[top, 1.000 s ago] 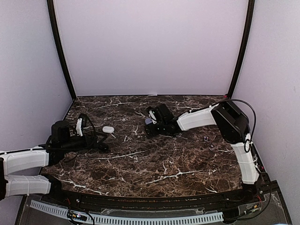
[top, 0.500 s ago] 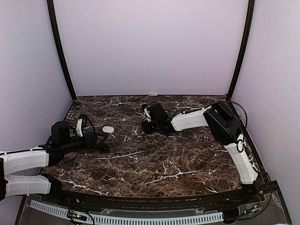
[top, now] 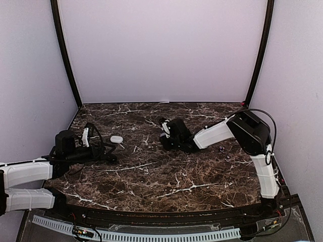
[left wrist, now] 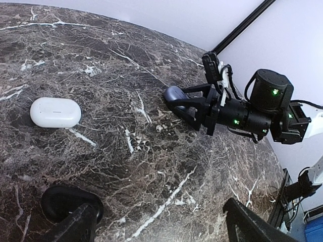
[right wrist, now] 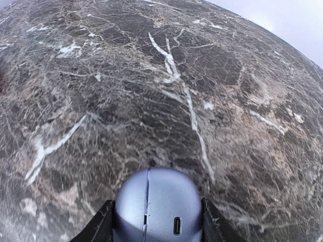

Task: Insert the wireless bluetooth earbuds into the charging case
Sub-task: Move the charging case to the center of the board.

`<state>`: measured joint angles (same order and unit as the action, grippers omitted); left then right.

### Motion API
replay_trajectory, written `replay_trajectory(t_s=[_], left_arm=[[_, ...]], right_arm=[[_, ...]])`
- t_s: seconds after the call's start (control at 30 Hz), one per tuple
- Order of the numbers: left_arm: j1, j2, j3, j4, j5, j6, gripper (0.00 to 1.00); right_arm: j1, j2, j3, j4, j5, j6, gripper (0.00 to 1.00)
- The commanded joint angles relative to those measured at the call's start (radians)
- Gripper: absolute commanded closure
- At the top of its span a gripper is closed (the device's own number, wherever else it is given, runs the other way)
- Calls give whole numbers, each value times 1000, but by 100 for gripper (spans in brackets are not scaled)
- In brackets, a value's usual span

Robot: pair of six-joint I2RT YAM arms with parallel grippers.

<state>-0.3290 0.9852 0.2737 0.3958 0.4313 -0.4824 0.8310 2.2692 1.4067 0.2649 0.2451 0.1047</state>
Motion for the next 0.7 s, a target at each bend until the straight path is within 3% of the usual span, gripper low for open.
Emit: replay_trajectory(t_s=[0.0,0.27,0.4,0.67], left_arm=[[4,3,-13,39,26,0,9],[-4,56,-6,63,81,-8,9],[-24,119,12,80,148,-8,12],[-195,233,94,51,116,66,13]], right_arm=[[43,-117,-177,78,22,-21,64],[167,-386,-512,142,54,15,68],[213,-500,-646,157,-39,59,67],[317,-661,-809,111,-158,19,66]])
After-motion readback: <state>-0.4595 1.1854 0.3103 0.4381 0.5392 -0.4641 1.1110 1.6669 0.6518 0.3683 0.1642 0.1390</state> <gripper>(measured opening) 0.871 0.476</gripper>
